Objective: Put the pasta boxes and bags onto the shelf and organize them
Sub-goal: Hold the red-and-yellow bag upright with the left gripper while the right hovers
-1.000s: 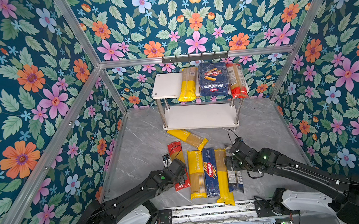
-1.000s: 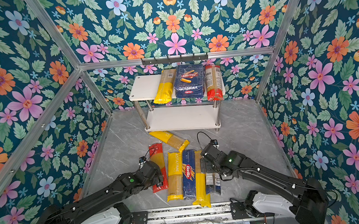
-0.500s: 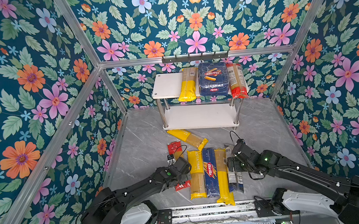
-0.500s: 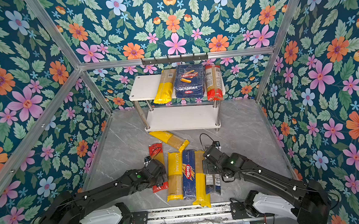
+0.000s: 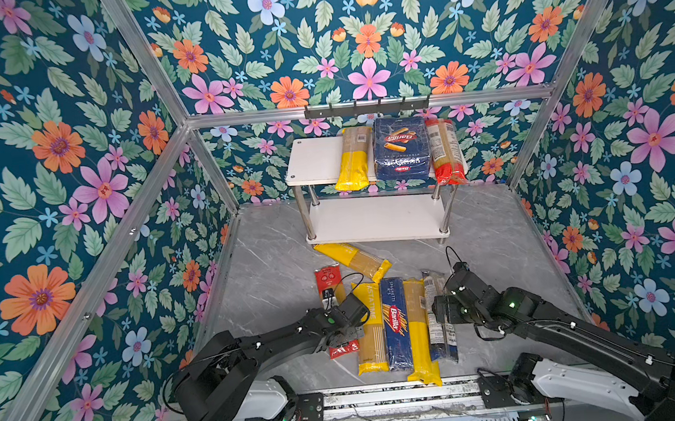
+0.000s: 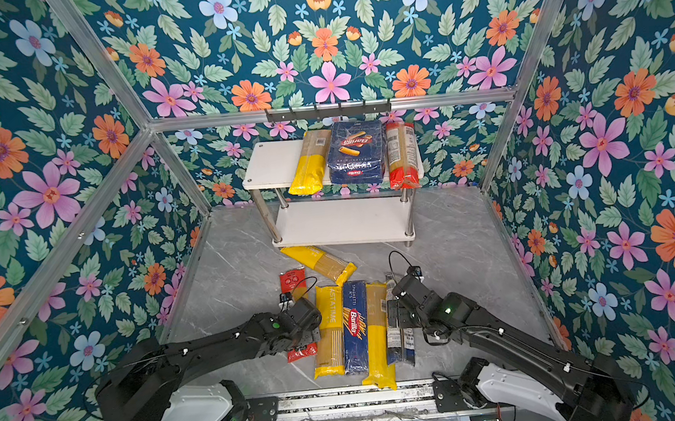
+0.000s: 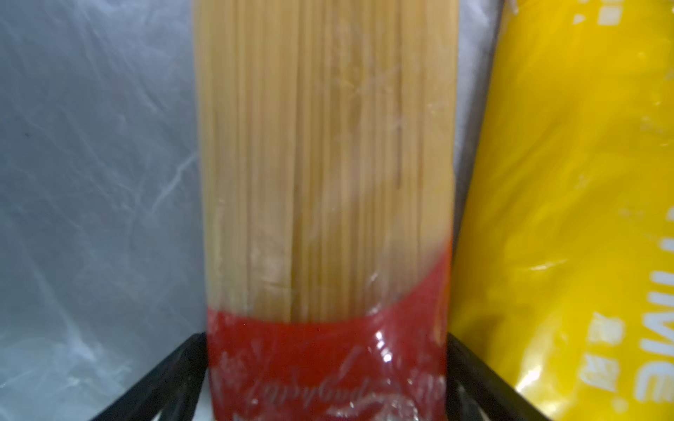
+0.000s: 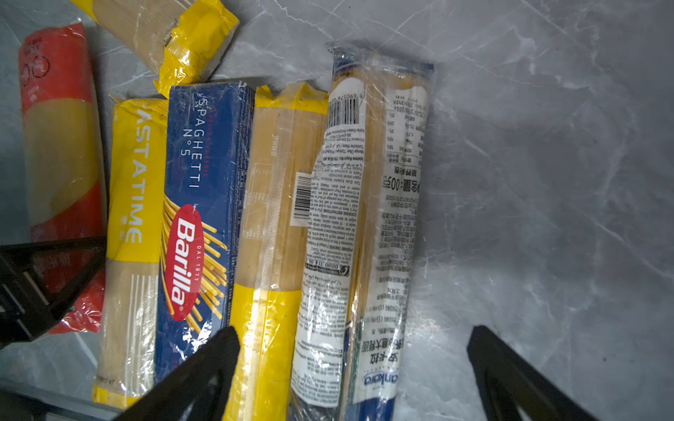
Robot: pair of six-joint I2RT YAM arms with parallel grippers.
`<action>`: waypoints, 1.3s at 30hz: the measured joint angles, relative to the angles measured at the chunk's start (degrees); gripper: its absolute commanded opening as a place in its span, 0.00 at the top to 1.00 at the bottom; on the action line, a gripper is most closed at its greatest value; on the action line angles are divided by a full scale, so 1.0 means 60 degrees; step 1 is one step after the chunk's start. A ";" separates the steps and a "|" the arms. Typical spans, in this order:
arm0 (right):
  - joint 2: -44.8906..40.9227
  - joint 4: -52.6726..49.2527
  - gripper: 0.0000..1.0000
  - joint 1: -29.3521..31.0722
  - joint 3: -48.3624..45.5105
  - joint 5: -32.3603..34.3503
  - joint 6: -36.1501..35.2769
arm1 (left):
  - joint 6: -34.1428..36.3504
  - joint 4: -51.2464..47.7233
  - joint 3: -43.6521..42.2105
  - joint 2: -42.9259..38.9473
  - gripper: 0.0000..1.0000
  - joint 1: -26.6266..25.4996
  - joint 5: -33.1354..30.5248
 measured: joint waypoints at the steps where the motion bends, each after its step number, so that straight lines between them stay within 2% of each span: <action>1: -0.0033 -0.0004 0.01 -0.0044 -0.0025 -0.0033 -0.0044 | 0.0004 0.0000 -0.0022 0.0036 0.09 -0.0007 -0.0066; 4: -0.0102 0.0004 0.01 -0.0127 -0.0062 -0.0047 -0.0087 | 0.0018 0.0033 -0.0076 0.0182 0.16 -0.0022 -0.0379; 10: -0.0266 0.0004 0.01 -0.0153 -0.0069 -0.0124 -0.0160 | -0.0004 0.0929 -0.0302 0.0568 0.37 -0.0018 -0.1392; 16: -0.0339 -0.0015 0.01 -0.0164 -0.0044 -0.0146 -0.0266 | 0.0066 0.1606 -0.0586 0.0619 0.68 -0.0004 -0.2036; 19: -0.0313 -0.0040 0.01 -0.0178 0.0007 -0.0149 -0.0270 | 0.0011 0.1617 -0.0612 0.0412 0.95 0.0007 -0.2055; 20: -0.0291 -0.0040 0.01 -0.0182 0.0036 -0.0149 -0.0273 | 0.0011 0.1581 -0.0623 0.0280 1.00 0.0007 -0.2051; 26: -0.0069 -0.0040 0.01 -0.0182 0.0266 -0.0153 -0.0321 | -0.0011 0.1126 -0.0627 -0.0627 1.00 0.0029 -0.1537; 33: 0.0259 -0.0055 0.01 -0.0182 0.0721 -0.0237 -0.0331 | 0.0182 -0.1155 -0.0142 -0.1836 1.00 0.0015 -0.0576; 39: 0.0499 -0.0091 0.01 -0.0178 0.1151 -0.0259 -0.0331 | 0.0430 -0.3089 0.0663 -0.2696 1.00 0.0011 -0.0397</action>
